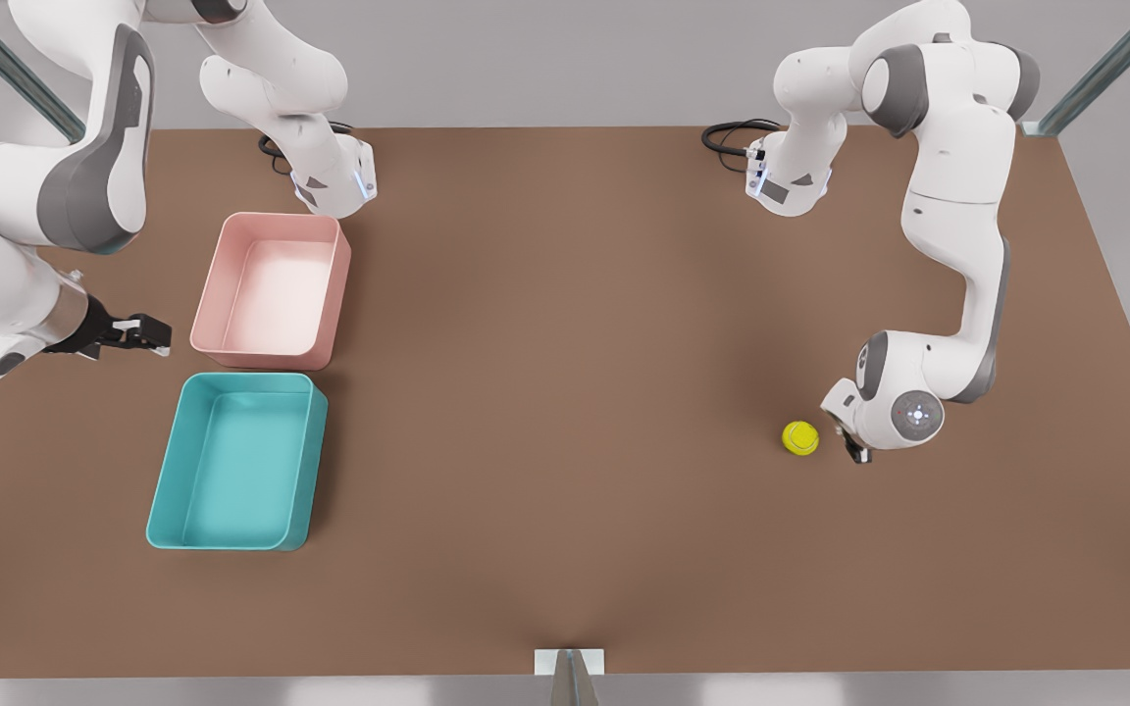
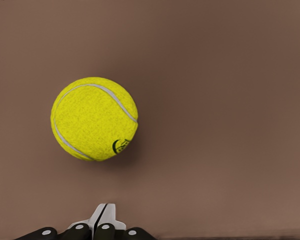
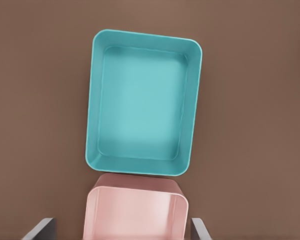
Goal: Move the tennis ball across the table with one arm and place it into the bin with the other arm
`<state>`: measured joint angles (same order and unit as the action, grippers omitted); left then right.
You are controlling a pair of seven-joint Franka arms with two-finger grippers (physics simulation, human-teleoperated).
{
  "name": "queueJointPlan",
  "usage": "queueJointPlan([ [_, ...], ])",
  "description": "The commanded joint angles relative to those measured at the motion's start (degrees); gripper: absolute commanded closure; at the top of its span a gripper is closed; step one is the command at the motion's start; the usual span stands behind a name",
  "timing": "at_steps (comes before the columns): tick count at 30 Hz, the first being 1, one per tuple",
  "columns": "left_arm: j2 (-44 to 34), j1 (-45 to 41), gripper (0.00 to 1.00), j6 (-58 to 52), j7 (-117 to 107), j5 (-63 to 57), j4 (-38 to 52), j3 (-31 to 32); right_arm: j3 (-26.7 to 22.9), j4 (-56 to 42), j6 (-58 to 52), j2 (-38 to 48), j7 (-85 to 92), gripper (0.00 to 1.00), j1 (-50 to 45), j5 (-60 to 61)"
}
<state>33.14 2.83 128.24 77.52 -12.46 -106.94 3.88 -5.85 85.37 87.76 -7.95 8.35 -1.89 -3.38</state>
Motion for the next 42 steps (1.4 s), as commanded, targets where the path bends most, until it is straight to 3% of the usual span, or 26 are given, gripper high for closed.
queueJointPlan([
  [1,0.0,0.2,0.79,1.4,17.7,-1.3,-0.3,0.0,0.0,0.0,0.0,0.0,1.8,0.0,-0.2,0.0],
  [6,1.2,-0.4,0.79,3.8,15.1,-1.0,-0.2,0.1,0.0,0.0,0.0,0.0,1.7,0.0,-0.2,0.0],
  [9,1.2,-4.8,0.79,4.2,-1.2,-1.0,-0.2,0.2,0.0,0.0,0.0,0.0,1.8,0.0,0.0,0.0],
  [13,1.0,-7.6,0.79,3.9,-41.2,0.0,-0.2,8.1,0.0,0.0,-0.1,0.0,1.8,0.0,-0.1,0.0],
  [15,-1.4,-9.0,0.79,3.9,-60.6,21.0,-0.2,8.7,0.0,0.0,-0.1,0.0,1.8,0.0,-0.2,0.0],
  [17,-3.1,-17.7,0.79,6.3,-93.6,23.8,-0.1,10.9,0.0,0.0,-0.1,0.0,1.8,0.0,-0.1,0.0],
  [20,-3.1,-14.3,0.79,4.5,-94.0,16.7,2.3,8.7,0.0,0.0,-0.1,0.0,1.8,0.0,-0.1,0.0],
  [22,-3.5,-12.9,0.79,-10.0,-84.8,14.4,9.7,6.4,0.0,-0.2,0.0,-0.1,1.8,0.0,0.0,0.3],
  [24,-4.8,-12.2,0.79,-13.8,-82.2,14.1,11.2,4.8,0.0,-1.7,-0.3,-1.2,1.8,0.0,-0.1,0.1],
  [25,-6.2,-12.0,0.63,-26.0,-74.1,7.0,16.7,2.8,0.0,-1.8,-0.3,-1.3,1.8,0.0,-0.1,0.1],
  [26,-6.3,-11.8,0.61,-40.7,-73.9,2.6,26.1,2.9,0.0,-1.7,-0.3,-1.3,1.8,0.0,-0.1,0.1],
  [27,-7.5,-12.0,0.24,-51.8,-76.2,-0.9,32.8,3.2,0.0,-1.7,-0.3,-1.3,1.8,0.0,-0.1,0.1],
  [28,-9.8,-13.6,0.0,-59.9,-76.8,-3.4,33.6,3.9,0.0,-1.7,-0.3,-1.4,1.8,0.0,-0.2,0.1],
  [29,-12.2,-13.7,0.0,-59.9,-77.9,-2.7,35.0,2.5,0.0,-1.8,-0.3,-1.6,1.8,0.0,-0.2,0.2],
  [30,-17.0,-14.0,0.0,-59.9,-88.9,8.8,35.2,-4.2,0.0,-1.7,-0.3,-1.6,1.8,0.0,-0.2,0.5],
  [33,-22.9,-13.6,0.0,-58.8,-93.6,10.8,32.8,-4.6,0.8,-2.0,1.5,-8.3,1.7,0.0,-0.8,8.1],
  [35,-22.9,-12.4,0.0,-58.5,-88.6,11.6,32.7,-4.7,1.4,-3.1,10.2,-14.7,0.4,0.0,-10.8,8.1],
  [36,-22.6,-12.8,0.0,-58.5,-88.6,11.2,32.6,-4.5,1.5,-8.0,13.3,-22.1,0.4,0.0,-14.2,8.5],
  [38,-22.2,-12.8,0.0,-57.0,-88.6,11.3,32.1,-4.1,3.2,-10.5,21.7,-28.8,-17.7,0.0,-17.9,10.1],
  [42,-20.6,-12.5,0.0,-56.7,-88.7,11.2,32.1,-4.1,3.2,-9.7,33.4,-33.9,-42.8,0.0,-25.7,10.1],
])
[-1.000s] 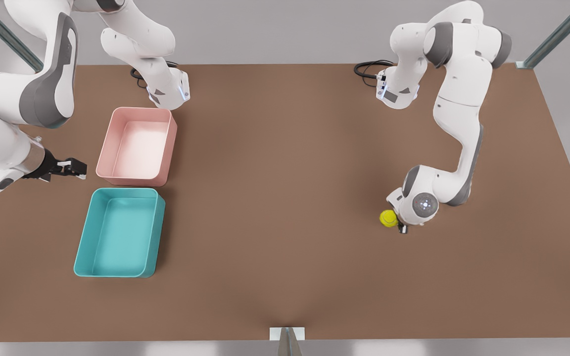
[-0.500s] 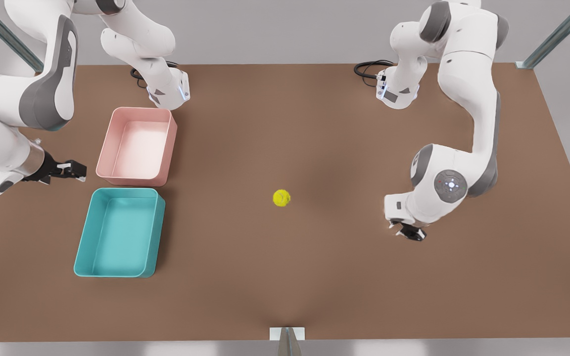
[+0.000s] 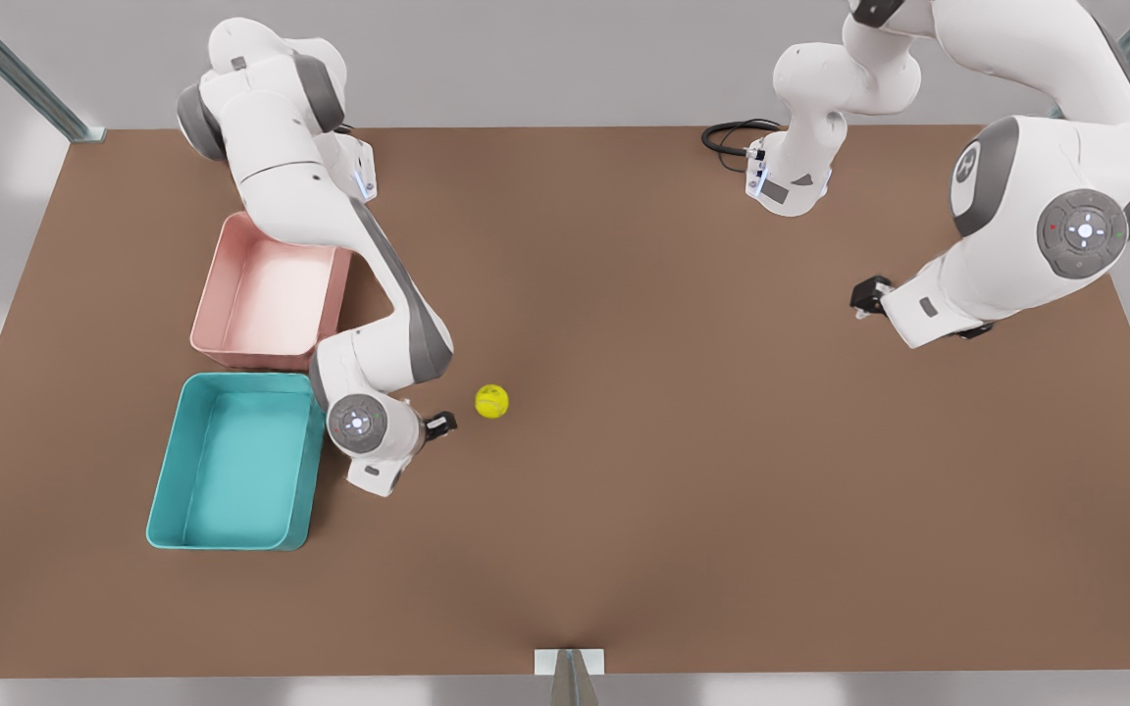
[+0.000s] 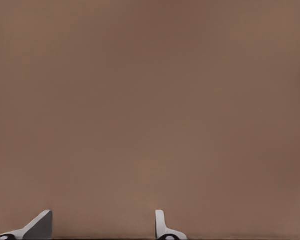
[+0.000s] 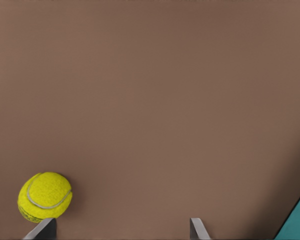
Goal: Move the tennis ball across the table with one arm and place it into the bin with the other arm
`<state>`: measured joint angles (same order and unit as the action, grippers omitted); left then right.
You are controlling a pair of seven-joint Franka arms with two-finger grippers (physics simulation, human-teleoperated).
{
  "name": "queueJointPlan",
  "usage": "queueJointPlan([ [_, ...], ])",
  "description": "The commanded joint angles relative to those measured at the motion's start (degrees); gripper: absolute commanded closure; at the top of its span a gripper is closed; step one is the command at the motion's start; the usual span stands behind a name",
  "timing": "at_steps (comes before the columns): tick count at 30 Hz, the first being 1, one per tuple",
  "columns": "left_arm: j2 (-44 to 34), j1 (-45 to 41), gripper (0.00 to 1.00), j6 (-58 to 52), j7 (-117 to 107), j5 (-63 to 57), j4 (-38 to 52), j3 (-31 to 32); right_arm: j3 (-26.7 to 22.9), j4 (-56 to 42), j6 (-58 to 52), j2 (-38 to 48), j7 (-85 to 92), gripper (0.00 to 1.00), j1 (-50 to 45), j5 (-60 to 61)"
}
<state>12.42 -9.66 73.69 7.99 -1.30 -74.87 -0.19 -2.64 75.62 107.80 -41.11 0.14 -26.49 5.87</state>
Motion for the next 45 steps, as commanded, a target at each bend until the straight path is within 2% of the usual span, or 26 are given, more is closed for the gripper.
queueJointPlan([
  [1,0.1,0.0,0.0,-2.1,-19.2,0.1,0.0,0.0,0.0,0.1,14.7,-1.5,-39.4,0.0,-3.0,0.6],
  [6,0.1,0.0,0.0,-1.9,-19.1,0.1,-0.5,0.0,0.0,4.8,21.1,-2.4,-51.5,0.0,-6.0,0.8],
  [13,0.1,0.0,0.0,-1.9,-19.1,0.1,-1.0,0.0,-0.3,21.3,27.2,3.6,-53.0,0.0,-11.9,0.3],
  [18,0.1,0.0,0.0,-1.9,-19.1,0.1,-1.2,0.0,-0.3,25.9,27.7,7.1,-53.0,0.0,-12.9,0.1],
  [39,0.5,0.2,0.0,-3.1,-19.1,0.2,-1.5,0.3,-0.2,27.3,32.7,1.2,-53.0,0.0,-13.2,0.1],
  [41,0.7,0.2,0.0,-2.8,-19.1,0.2,-1.4,0.3,-0.2,27.3,32.6,1.4,-53.0,0.03,-13.2,0.1],
  [43,0.9,0.3,0.0,-1.7,-19.0,0.4,-1.3,0.3,-0.2,27.4,32.6,1.6,-53.0,0.17,-13.2,0.1],
  [44,1.1,0.3,0.0,-1.8,-19.0,0.4,-1.4,0.3,-0.2,27.4,32.5,1.8,-53.0,0.29,-13.2,0.1],
  [45,1.4,0.3,0.0,-1.8,-19.0,0.4,-1.5,0.3,-0.2,27.4,32.0,2.1,-52.9,0.35,-13.2,0.1],
])
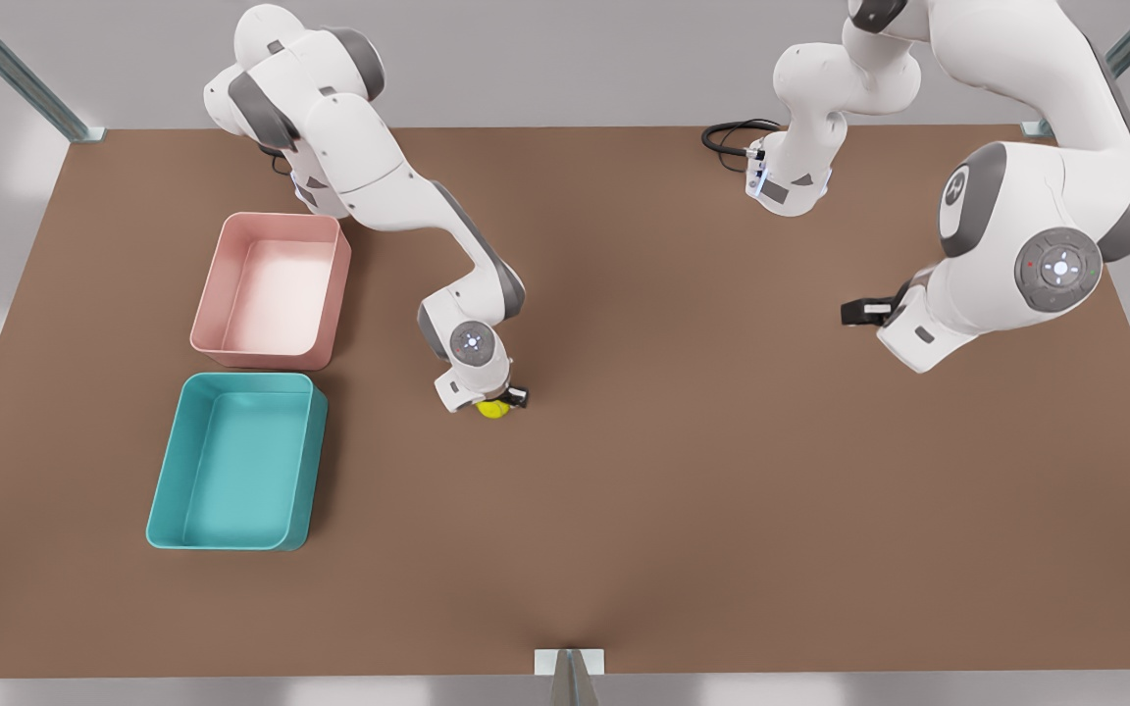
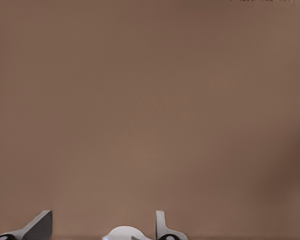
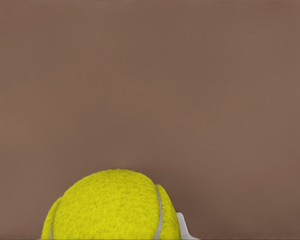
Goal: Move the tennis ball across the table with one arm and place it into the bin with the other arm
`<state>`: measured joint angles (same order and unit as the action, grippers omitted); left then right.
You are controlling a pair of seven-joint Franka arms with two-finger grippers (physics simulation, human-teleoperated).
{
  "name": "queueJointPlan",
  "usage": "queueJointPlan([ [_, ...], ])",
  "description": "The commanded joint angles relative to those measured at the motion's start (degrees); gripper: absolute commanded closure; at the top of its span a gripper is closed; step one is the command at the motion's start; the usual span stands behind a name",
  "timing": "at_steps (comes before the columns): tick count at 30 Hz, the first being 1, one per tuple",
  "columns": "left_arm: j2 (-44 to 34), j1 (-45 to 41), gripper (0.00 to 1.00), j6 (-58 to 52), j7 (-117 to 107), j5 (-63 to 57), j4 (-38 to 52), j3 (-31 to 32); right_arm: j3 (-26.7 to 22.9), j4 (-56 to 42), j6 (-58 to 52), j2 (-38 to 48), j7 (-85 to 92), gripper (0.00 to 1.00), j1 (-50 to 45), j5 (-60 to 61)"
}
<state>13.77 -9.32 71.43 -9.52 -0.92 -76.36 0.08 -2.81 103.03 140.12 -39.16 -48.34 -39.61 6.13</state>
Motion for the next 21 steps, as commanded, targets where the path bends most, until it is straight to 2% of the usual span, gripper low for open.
queueJointPlan([
  [1,0.3,0.0,0.0,0.3,-1.5,0.0,0.0,0.0,0.0,0.0,-0.5,0.5,-4.4,0.35,0.2,-0.2],
  [6,0.5,-0.1,0.0,1.1,-1.6,0.0,0.2,0.0,0.0,-2.7,-3.1,3.0,0.5,0.35,4.2,-0.2],
  [11,1.2,-0.1,0.0,1.8,-1.5,0.0,0.1,0.1,-2.2,-12.6,-16.1,2.9,35.3,0.35,15.3,-6.0],
  [14,1.3,-0.3,0.0,1.7,-1.6,0.1,0.1,0.1,-4.8,-16.1,-18.2,3.3,54.8,0.35,21.9,-7.1],
  [16,1.3,-0.4,0.0,1.6,-1.6,0.1,0.1,0.1,-7.4,-16.1,-19.0,3.7,63.2,0.35,23.8,-7.1],
  [18,1.6,-0.5,0.0,1.8,-1.6,0.1,0.1,0.1,-12.7,-16.1,-20.9,3.6,72.7,0.35,24.3,-6.8],
  [21,1.6,-0.5,0.0,1.7,-1.6,0.0,0.0,0.1,-12.8,-15.8,-20.9,2.8,78.9,0.35,30.3,-6.4],
])
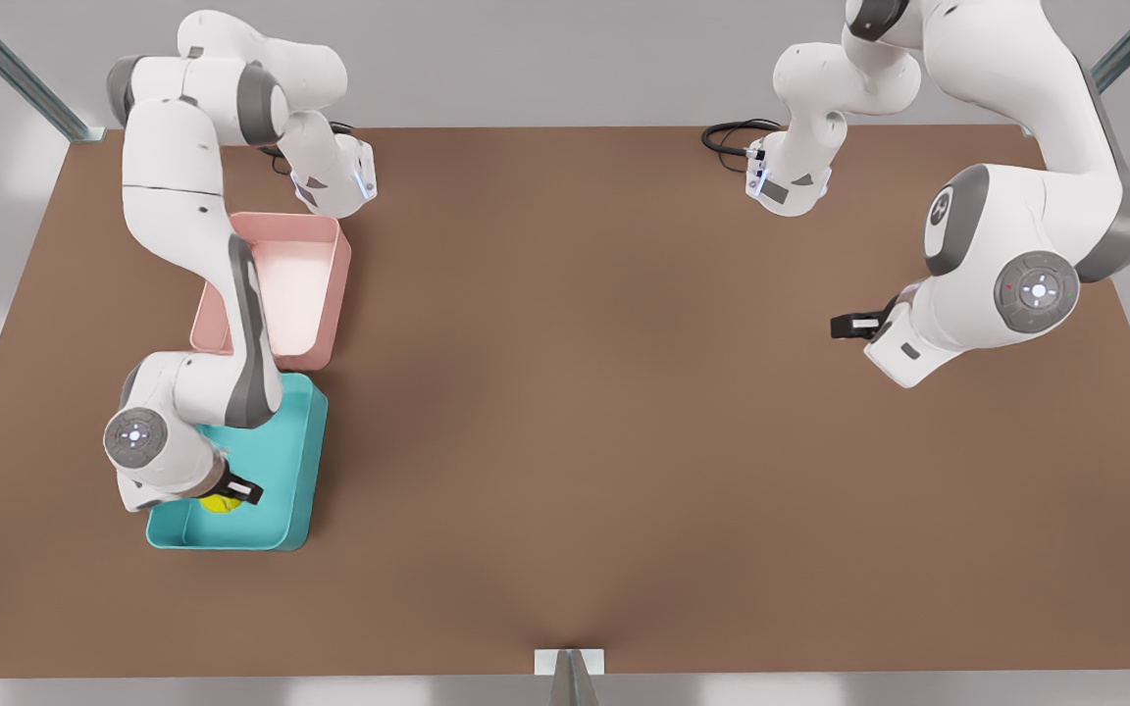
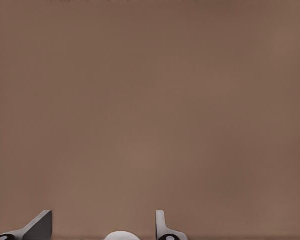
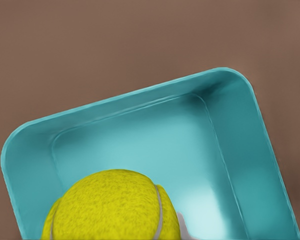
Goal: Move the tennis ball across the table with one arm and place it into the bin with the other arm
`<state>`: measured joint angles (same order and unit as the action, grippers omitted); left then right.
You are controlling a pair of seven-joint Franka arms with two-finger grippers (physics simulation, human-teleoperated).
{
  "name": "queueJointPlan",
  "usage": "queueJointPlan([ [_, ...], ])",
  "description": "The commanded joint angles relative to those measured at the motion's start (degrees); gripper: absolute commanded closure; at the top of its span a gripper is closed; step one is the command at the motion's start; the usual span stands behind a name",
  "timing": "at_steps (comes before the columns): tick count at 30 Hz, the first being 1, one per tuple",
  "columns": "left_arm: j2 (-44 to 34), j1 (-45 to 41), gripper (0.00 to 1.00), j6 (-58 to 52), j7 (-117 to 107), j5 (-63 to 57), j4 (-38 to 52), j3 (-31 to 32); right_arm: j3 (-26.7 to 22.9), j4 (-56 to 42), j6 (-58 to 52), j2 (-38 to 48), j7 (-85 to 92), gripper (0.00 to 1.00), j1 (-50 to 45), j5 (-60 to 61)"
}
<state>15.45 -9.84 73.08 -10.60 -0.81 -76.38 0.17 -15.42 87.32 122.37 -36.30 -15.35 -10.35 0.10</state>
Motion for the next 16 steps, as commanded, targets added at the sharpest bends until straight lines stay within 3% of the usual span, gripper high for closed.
queueJointPlan([
  [1,-0.1,0.1,0.0,0.0,-0.4,-0.2,0.1,0.0,-0.2,0.6,-3.2,-0.3,45.9,0.34,1.7,0.1],
  [2,-0.1,0.1,0.0,0.0,-0.4,-0.2,0.1,0.0,-0.2,1.5,-3.3,-0.3,45.2,0.0,1.7,0.7],
  [7,-0.1,-0.2,0.0,0.0,-0.5,-0.2,0.0,0.1,-0.1,0.8,-9.8,0.4,44.9,0.0,1.6,5.8],
  [11,-0.2,0.0,0.0,-0.1,-0.4,-0.2,0.1,0.1,-0.3,-3.5,-29.9,11.2,31.0,0.0,-1.7,4.9],
  [12,-0.2,0.2,0.0,-0.2,-0.4,-0.2,0.1,0.1,0.9,-4.3,-33.9,16.2,24.1,0.0,-1.5,2.2],
  [13,-0.2,0.3,0.0,-0.2,-0.4,-0.2,0.1,0.1,7.3,-3.6,-34.4,21.7,23.0,0.0,1.5,-2.4],
  [16,-0.2,0.1,0.0,0.0,-0.4,-0.2,0.1,0.1,11.1,-0.7,-36.2,29.0,22.8,0.0,7.3,-2.7],
])
